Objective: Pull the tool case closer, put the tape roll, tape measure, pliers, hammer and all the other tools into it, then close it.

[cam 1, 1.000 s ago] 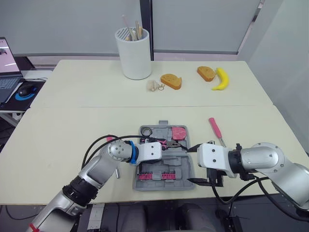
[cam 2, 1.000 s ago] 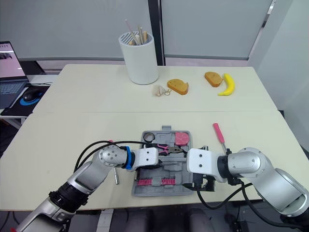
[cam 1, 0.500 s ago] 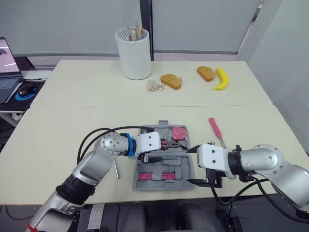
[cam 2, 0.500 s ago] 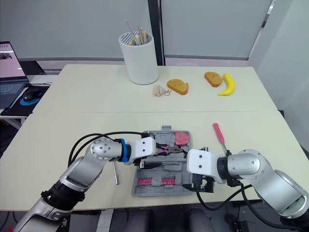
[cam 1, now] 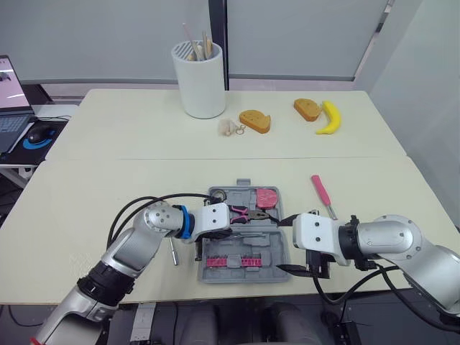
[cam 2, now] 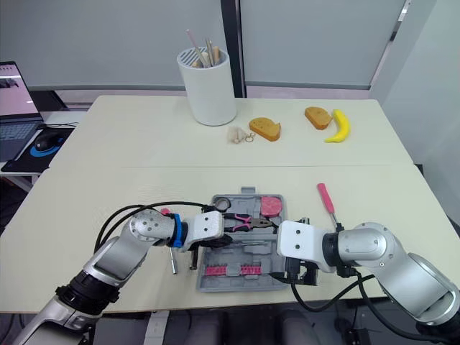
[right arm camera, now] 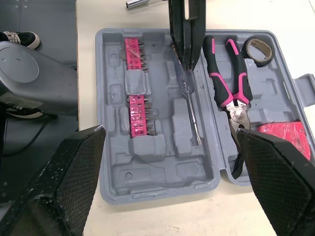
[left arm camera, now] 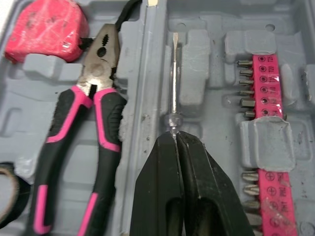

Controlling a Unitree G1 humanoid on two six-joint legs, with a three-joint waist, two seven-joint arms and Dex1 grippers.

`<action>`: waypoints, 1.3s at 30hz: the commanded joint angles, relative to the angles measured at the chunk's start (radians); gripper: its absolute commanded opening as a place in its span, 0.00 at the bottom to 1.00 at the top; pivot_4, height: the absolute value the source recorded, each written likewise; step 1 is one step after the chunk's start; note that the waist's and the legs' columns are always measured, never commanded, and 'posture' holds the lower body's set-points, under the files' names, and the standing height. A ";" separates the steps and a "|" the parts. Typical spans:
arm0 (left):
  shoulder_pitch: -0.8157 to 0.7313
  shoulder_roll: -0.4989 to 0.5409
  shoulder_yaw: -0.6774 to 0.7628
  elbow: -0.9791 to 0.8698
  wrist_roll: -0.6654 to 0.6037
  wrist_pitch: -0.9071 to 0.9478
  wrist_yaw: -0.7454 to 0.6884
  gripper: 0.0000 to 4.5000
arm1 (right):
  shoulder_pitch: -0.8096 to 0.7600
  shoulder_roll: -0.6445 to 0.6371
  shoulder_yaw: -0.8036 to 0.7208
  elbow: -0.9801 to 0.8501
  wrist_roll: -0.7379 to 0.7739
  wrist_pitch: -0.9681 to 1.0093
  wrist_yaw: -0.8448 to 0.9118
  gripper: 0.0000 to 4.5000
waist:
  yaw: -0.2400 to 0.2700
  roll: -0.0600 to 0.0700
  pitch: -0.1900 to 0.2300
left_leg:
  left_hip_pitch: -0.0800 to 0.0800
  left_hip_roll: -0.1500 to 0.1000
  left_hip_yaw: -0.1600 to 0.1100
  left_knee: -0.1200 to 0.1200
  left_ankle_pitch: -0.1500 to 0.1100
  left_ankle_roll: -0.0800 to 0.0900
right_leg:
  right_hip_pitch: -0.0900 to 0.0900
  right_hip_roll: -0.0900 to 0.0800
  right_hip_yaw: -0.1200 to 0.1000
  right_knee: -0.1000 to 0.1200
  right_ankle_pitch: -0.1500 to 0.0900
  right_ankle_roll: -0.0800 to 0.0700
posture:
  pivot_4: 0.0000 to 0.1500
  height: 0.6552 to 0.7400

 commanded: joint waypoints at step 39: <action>0.501 0.254 0.890 0.333 -0.425 -0.198 -0.139 0.34 | 0.542 0.037 -0.752 0.256 -0.037 -0.274 -0.044 1.00 | 0.000 0.001 -0.001 | 0.005 0.001 0.004 -0.001 0.000 0.000 | 0.002 -0.011 0.001 0.005 -0.001 0.000 | 1.00 1.00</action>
